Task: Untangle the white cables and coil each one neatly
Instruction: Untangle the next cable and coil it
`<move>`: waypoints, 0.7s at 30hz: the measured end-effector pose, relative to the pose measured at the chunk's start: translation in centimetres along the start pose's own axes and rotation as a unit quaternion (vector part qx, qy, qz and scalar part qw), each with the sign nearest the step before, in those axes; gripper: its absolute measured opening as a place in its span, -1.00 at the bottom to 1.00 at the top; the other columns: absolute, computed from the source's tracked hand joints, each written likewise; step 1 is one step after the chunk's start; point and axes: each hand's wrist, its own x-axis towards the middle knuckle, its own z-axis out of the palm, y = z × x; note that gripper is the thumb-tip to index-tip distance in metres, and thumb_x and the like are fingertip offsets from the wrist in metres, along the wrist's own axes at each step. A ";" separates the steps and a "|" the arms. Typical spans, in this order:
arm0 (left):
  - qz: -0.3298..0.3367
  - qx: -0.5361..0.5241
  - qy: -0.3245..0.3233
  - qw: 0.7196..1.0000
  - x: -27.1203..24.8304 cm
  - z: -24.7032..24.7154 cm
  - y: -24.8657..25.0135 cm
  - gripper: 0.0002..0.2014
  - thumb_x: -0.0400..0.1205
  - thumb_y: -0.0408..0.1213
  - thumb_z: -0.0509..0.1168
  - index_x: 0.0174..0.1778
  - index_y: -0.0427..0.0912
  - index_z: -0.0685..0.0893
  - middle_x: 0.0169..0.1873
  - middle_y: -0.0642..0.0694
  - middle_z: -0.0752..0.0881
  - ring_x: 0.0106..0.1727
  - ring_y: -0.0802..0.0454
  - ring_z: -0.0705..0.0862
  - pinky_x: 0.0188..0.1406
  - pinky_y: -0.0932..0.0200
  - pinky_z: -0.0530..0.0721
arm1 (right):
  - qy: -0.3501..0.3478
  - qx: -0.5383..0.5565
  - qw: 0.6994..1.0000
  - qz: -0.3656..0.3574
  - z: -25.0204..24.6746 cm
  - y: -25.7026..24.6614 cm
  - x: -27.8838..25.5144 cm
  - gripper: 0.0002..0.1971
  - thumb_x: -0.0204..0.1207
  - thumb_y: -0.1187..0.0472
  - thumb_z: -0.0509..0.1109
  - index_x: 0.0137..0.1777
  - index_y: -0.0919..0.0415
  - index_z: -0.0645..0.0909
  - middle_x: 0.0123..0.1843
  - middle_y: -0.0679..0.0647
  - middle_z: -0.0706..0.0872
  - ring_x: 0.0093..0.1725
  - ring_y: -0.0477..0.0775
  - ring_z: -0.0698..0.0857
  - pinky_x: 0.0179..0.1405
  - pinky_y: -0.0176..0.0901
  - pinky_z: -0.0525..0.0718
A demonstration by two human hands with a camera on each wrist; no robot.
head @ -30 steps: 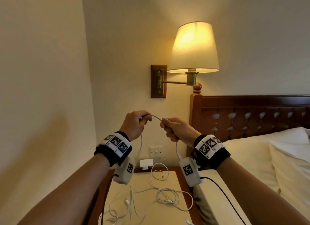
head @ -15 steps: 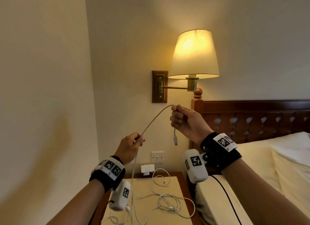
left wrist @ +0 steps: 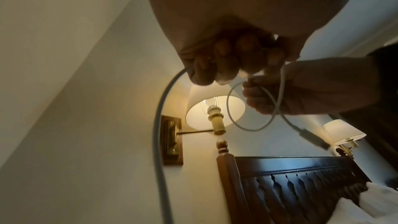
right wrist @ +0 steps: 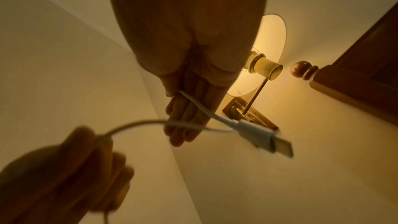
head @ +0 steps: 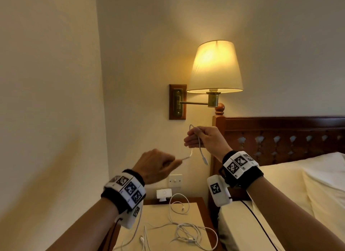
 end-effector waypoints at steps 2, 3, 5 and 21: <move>0.050 0.027 0.042 0.998 1.2 -1.7 0.6 -0.57 0.67 0.25 -0.03 -0.39 0.09 0.42 -0.57 0.11 0.41 -0.57 0.12 0.38 -0.46 0.37 0.31 | -0.016 -0.018 1.000 -0.001 0.3 0.1 -0.1 -0.71 0.75 0.28 0.12 0.07 0.46 0.63 -0.14 0.28 0.81 -0.17 0.14 0.84 -0.17 -0.19 0.80; 0.068 0.038 0.058 0.995 1.8 -2.4 0.8 -0.59 0.68 0.23 -0.05 -0.38 0.11 0.41 -0.56 0.12 0.41 -0.56 0.13 0.38 -0.46 0.37 0.29 | -0.020 -0.024 0.999 -0.004 0.5 0.1 -0.2 -0.71 0.75 0.27 0.13 0.07 0.44 0.64 -0.16 0.25 0.82 -0.17 0.12 0.84 -0.17 -0.20 0.78; 0.087 0.053 0.098 0.990 2.9 -3.5 1.0 -0.61 0.69 0.19 -0.06 -0.33 0.07 0.43 -0.54 0.15 0.39 -0.53 0.19 0.37 -0.44 0.36 0.27 | -0.035 -0.021 0.999 -0.010 0.8 0.0 -0.2 -0.69 0.75 0.23 0.13 0.07 0.44 0.65 -0.19 0.24 0.81 -0.20 0.14 0.82 -0.15 -0.15 0.78; 0.018 0.097 0.314 0.944 5.9 -7.1 2.2 -0.63 0.72 0.12 0.08 -0.22 -0.03 0.60 -0.61 0.18 0.36 -0.56 0.19 0.41 -0.53 0.26 0.28 | -0.142 0.317 0.937 0.026 2.8 -2.1 -2.3 -0.65 0.77 0.12 0.01 -0.05 0.27 0.56 -0.45 0.07 0.53 -0.46 0.01 0.56 -0.37 -0.20 0.61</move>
